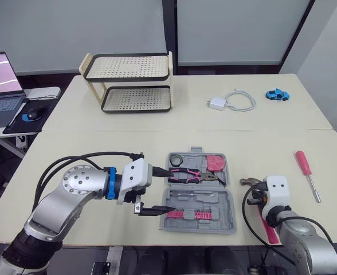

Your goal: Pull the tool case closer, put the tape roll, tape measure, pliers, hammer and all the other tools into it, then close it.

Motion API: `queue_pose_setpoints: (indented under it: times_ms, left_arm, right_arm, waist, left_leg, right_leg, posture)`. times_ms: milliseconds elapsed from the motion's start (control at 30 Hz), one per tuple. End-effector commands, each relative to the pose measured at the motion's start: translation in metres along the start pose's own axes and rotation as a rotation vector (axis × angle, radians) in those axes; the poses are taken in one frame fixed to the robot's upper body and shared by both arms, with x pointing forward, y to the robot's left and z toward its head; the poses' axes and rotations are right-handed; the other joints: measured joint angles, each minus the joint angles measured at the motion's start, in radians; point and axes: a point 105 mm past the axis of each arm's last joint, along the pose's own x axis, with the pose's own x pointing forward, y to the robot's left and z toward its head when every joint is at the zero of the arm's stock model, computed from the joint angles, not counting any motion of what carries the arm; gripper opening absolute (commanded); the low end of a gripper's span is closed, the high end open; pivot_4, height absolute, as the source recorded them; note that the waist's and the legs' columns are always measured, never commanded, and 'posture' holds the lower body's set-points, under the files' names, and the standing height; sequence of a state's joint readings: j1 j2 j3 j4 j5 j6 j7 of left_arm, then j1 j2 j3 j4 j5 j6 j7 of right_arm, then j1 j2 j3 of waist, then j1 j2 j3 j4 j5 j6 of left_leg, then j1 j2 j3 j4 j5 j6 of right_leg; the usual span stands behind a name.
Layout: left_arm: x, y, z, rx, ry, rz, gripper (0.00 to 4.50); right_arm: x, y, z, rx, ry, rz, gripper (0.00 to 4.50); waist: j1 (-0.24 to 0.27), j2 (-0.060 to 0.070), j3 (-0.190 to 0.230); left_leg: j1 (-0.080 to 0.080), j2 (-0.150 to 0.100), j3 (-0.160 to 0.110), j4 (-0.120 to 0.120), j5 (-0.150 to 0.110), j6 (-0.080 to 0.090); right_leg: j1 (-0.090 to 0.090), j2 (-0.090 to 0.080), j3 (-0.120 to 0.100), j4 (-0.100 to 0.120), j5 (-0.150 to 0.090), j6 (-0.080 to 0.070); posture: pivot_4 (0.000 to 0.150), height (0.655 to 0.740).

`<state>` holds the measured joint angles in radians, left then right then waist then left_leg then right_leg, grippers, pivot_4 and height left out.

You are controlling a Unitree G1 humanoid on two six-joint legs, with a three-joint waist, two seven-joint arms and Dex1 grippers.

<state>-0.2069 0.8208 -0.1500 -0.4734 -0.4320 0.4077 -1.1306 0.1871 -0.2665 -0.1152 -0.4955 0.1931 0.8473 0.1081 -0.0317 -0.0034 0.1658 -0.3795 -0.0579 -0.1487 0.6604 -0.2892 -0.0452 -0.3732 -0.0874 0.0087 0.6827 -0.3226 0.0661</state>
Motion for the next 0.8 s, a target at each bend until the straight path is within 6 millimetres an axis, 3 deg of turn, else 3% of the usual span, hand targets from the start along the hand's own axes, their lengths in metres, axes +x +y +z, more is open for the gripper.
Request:
queue_pose_setpoints:
  times_ms: [33,400,800]
  left_arm:
    - [-0.002,-0.002,0.009,0.038,-0.016,0.003,4.50]
    - [-0.004,-0.004,0.003,0.028,-0.003,0.007,4.50]
    - [-0.005,-0.003,-0.002,0.024,0.003,0.022,4.50]
  right_arm:
    - [-0.002,0.002,0.003,-0.006,-0.028,0.008,0.13]
    - [-0.002,0.002,-0.001,0.014,-0.020,0.008,0.13]
    - [-0.015,-0.002,0.010,0.043,-0.049,0.024,4.34]
  waist:
    - [0.000,0.000,0.000]
    - [0.000,0.000,0.000]
    - [0.000,0.000,0.000]
  left_leg:
    - [0.000,0.000,0.000,0.000,0.000,0.000]
    - [0.000,0.000,0.000,0.000,0.000,0.000]
    - [0.001,0.000,0.001,0.000,0.000,0.000]
  right_leg:
    - [0.000,0.000,0.000,0.000,0.000,0.000]
    - [0.000,0.000,0.000,0.000,0.000,0.000]
    - [0.000,0.000,0.001,0.000,0.000,0.000]
  posture:
    - [0.150,0.7318]
    - [0.150,0.7318]
    - [0.150,0.7318]
